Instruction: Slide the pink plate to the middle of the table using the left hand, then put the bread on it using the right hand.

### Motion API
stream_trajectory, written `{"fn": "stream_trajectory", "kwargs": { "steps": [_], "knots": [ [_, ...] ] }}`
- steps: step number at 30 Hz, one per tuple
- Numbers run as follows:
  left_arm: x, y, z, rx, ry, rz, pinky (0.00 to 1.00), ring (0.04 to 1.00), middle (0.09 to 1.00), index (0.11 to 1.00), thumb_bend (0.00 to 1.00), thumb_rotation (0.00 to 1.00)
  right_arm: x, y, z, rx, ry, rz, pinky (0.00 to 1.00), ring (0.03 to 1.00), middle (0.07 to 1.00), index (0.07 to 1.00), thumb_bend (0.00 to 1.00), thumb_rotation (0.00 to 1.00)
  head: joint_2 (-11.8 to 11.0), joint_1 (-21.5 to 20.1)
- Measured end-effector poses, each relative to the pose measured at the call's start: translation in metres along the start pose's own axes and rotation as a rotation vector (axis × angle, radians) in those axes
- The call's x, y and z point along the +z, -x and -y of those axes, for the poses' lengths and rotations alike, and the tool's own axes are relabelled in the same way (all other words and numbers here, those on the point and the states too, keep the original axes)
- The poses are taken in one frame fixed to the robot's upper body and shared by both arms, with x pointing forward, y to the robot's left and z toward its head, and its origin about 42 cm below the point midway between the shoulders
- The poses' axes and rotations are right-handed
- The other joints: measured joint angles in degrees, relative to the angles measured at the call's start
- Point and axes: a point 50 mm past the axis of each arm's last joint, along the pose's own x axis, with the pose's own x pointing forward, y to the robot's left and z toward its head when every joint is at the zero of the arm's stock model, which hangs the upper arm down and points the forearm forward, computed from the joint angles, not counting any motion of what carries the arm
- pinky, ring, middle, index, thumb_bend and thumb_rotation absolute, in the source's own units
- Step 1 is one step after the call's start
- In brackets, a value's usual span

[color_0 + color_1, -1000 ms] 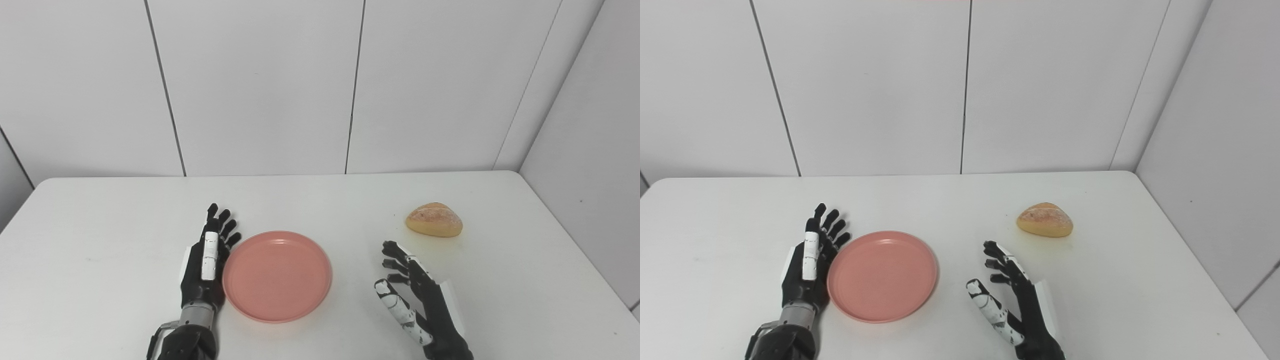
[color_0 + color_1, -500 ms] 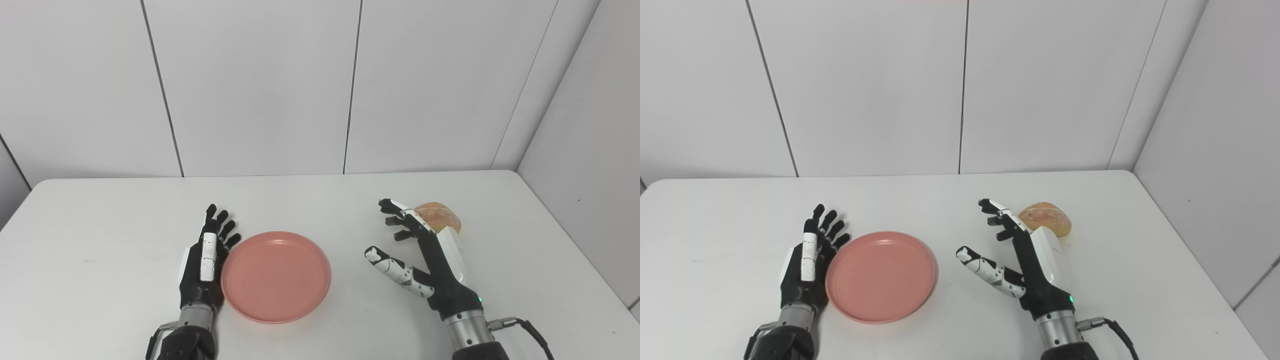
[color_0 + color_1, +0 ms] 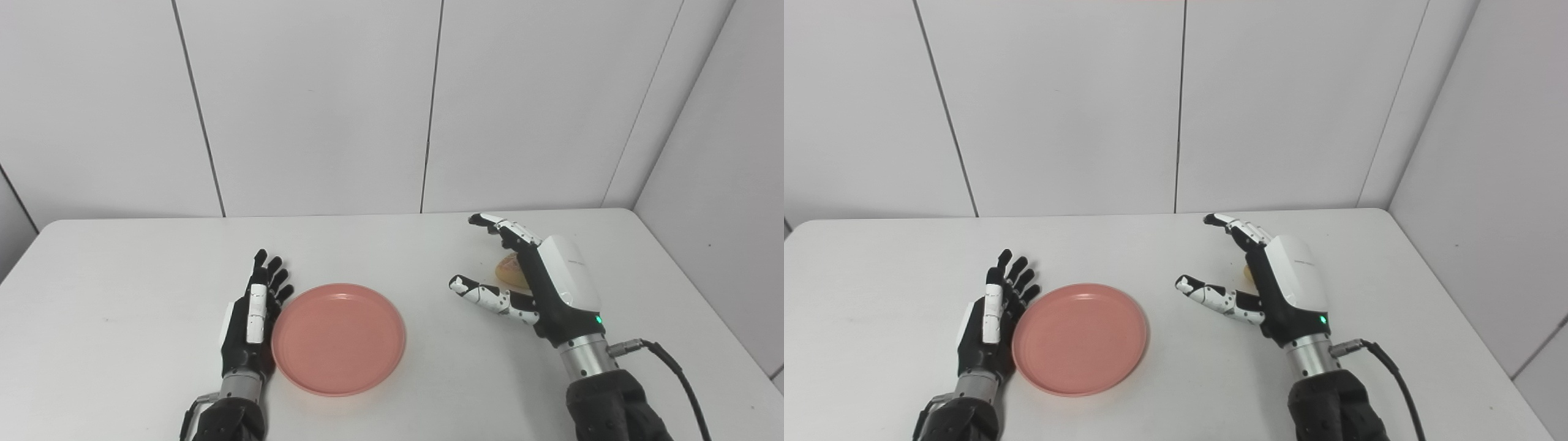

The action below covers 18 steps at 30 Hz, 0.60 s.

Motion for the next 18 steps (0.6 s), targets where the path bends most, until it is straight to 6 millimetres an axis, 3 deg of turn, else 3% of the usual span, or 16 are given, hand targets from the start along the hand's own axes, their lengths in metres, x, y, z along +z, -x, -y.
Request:
{"fn": "stream_trajectory", "kwargs": {
  "steps": [2, 5, 10, 18],
  "knots": [
    [0.000, 0.000, 0.000, 0.000, 0.003, 0.000, 0.91, 0.954, 0.967, 1.000, 1.00, 0.91, -0.001, -0.006, 0.005, -0.006, 0.068, 0.015, 0.93, 0.835, 0.804, 0.771, 0.78, 0.96, -0.09, 0.00],
    [0.000, 0.000, 0.000, -0.001, 0.003, 0.000, 0.90, 0.953, 0.967, 1.000, 0.99, 0.92, -0.006, -0.015, 0.009, -0.003, 0.148, 0.020, 0.91, 0.842, 0.811, 0.772, 0.80, 0.96, -0.09, 0.09],
    [0.000, -0.001, 0.000, -0.004, 0.001, 0.000, 0.90, 0.950, 0.966, 1.000, 0.99, 0.92, -0.032, -0.029, 0.007, 0.056, 0.230, -0.034, 0.84, 0.831, 0.816, 0.769, 0.82, 0.91, -0.09, 0.09],
    [0.001, -0.001, 0.000, -0.005, -0.001, -0.001, 0.89, 0.950, 0.967, 1.000, 1.00, 0.92, -0.073, -0.041, -0.001, 0.128, 0.307, -0.138, 0.82, 0.819, 0.823, 0.778, 0.83, 0.90, -0.18, 0.00]
  ]
}}
